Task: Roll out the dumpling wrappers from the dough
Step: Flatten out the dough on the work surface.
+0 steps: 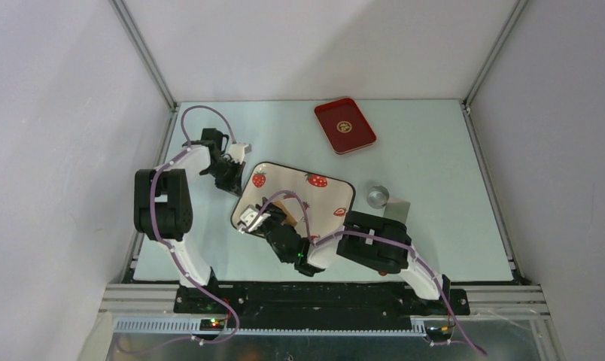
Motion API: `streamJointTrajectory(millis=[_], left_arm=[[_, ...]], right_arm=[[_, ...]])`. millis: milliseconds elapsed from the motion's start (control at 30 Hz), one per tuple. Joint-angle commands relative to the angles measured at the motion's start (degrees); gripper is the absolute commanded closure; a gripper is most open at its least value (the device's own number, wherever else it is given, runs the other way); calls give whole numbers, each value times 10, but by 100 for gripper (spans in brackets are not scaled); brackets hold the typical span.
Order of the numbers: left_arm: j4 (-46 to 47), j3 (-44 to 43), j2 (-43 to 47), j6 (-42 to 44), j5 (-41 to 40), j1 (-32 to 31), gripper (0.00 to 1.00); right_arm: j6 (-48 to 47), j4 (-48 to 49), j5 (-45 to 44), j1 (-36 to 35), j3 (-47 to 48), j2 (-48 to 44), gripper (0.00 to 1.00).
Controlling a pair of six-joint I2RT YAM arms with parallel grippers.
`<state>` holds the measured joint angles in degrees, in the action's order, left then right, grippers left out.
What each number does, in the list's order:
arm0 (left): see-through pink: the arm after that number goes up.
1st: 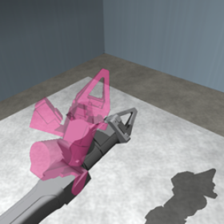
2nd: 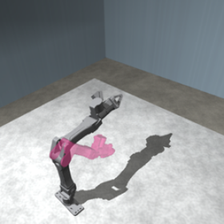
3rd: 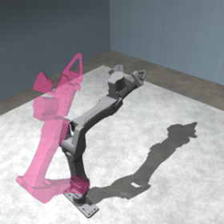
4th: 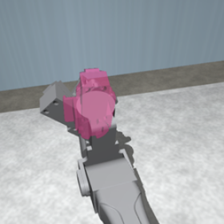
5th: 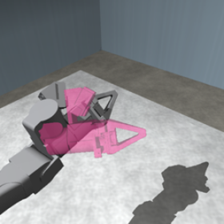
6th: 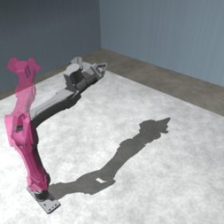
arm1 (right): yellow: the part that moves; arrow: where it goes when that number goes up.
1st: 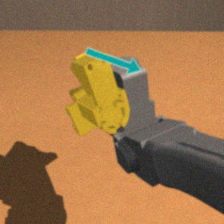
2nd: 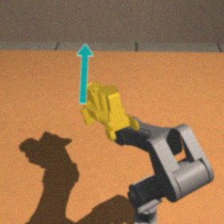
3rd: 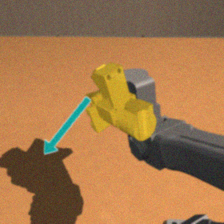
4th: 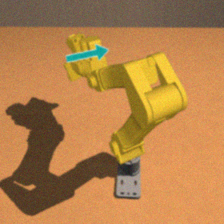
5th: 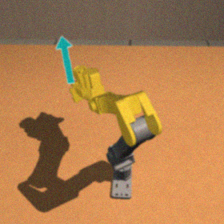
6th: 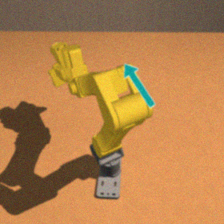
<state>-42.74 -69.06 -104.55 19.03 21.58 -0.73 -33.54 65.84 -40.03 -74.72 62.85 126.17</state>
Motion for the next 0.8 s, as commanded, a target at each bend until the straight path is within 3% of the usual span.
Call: streamJointTrajectory(millis=[0, 767], left_arm=[[-20, 12, 20, 6, 20, -11, 100], [-21, 13, 16, 7, 16, -11, 100]], right_arm=[[29, -12, 6, -15, 11, 23, 100], [96, -88, -1, 28, 13, -1, 100]])
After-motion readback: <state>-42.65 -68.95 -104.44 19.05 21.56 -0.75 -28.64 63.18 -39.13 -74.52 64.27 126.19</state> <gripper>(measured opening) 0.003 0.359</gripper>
